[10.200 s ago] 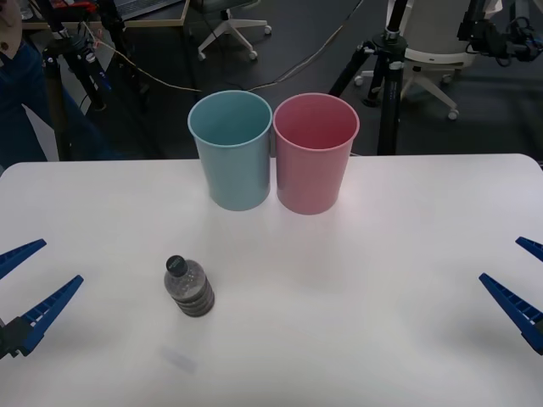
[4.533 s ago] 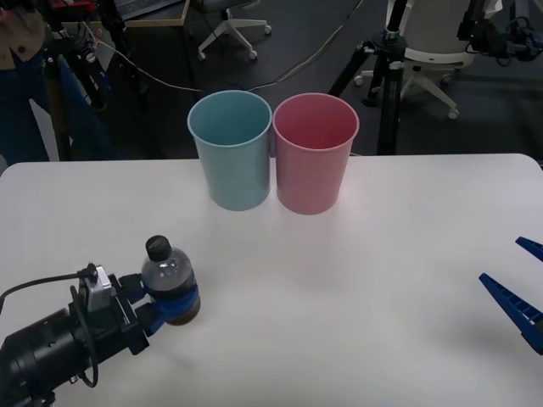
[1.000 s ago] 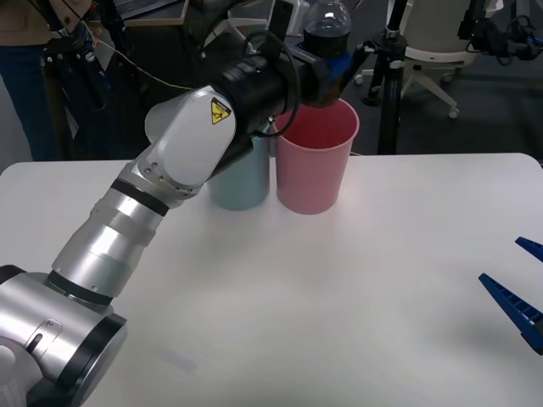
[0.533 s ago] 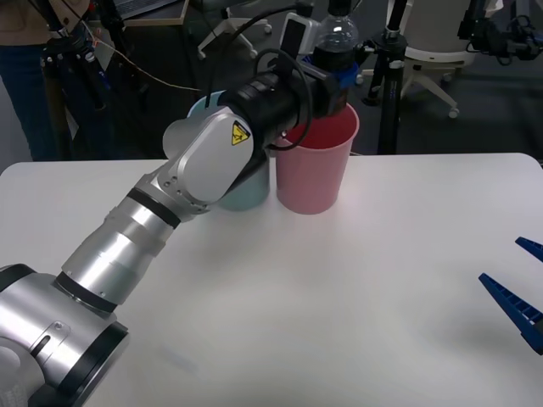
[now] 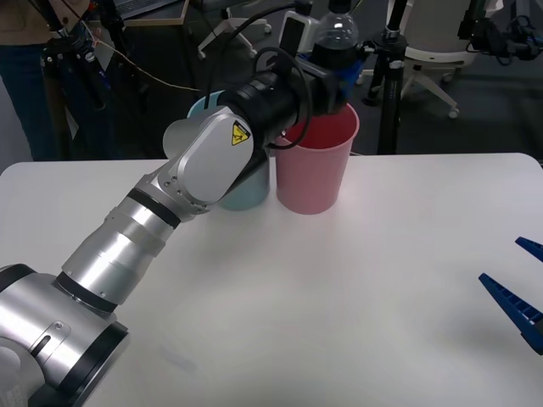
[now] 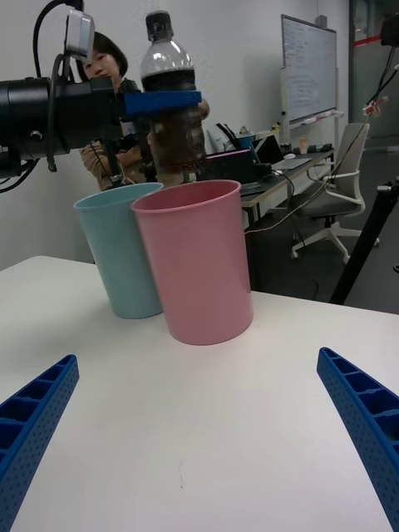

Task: Grasp the object on the table and drop it into the matching bin: aluminum can to the light blue bin, PET bottle to the pink bin.

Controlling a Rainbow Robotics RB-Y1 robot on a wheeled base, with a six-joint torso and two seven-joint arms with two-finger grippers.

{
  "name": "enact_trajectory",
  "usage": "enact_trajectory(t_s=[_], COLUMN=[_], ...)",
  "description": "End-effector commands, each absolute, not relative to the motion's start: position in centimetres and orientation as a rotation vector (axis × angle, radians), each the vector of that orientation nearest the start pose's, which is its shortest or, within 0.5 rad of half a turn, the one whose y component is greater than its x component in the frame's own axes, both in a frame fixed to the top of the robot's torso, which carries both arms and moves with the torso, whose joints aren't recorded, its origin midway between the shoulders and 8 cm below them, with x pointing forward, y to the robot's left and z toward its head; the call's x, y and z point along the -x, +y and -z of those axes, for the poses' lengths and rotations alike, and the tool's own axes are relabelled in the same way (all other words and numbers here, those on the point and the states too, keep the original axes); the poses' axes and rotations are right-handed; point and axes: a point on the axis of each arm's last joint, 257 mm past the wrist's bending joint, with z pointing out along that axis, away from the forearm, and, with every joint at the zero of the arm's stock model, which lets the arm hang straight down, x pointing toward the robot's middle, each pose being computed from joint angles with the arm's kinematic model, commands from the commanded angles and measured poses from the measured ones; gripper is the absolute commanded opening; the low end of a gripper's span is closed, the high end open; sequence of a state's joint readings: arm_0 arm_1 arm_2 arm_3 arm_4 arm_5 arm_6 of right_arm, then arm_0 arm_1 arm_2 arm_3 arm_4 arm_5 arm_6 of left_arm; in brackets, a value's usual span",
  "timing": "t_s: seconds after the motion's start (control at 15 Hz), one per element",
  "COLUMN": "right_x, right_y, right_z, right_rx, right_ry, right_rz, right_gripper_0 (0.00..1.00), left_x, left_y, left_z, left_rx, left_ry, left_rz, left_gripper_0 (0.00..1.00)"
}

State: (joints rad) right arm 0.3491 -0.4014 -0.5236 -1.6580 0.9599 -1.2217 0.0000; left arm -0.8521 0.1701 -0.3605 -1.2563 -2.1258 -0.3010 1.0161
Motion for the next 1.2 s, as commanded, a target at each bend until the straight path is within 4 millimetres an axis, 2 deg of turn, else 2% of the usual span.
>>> enact_trajectory(t_s=[0.07,0.93,1.2], right_x=[-34.2,-34.2,-34.2], right_y=[-33.0,-33.0,-33.0], right_z=[16.9,16.9,16.9], right_rx=[0.465,0.465,0.465], right_ry=[1.441,1.441,1.441], right_rz=[-0.567,-0.567,-0.567], right_gripper_0=[1.00,1.00,1.00], left_x=[-62.3,-62.1,-60.4], left_y=[-8.8,-8.7,-7.9], left_z=[-0.2,-0.6,-0.9], left_rx=[-0.606,-0.611,-0.730], left_ry=[1.369,1.351,1.352], left_rz=[0.539,0.542,0.581], left_gripper_0=[1.00,1.00,1.00])
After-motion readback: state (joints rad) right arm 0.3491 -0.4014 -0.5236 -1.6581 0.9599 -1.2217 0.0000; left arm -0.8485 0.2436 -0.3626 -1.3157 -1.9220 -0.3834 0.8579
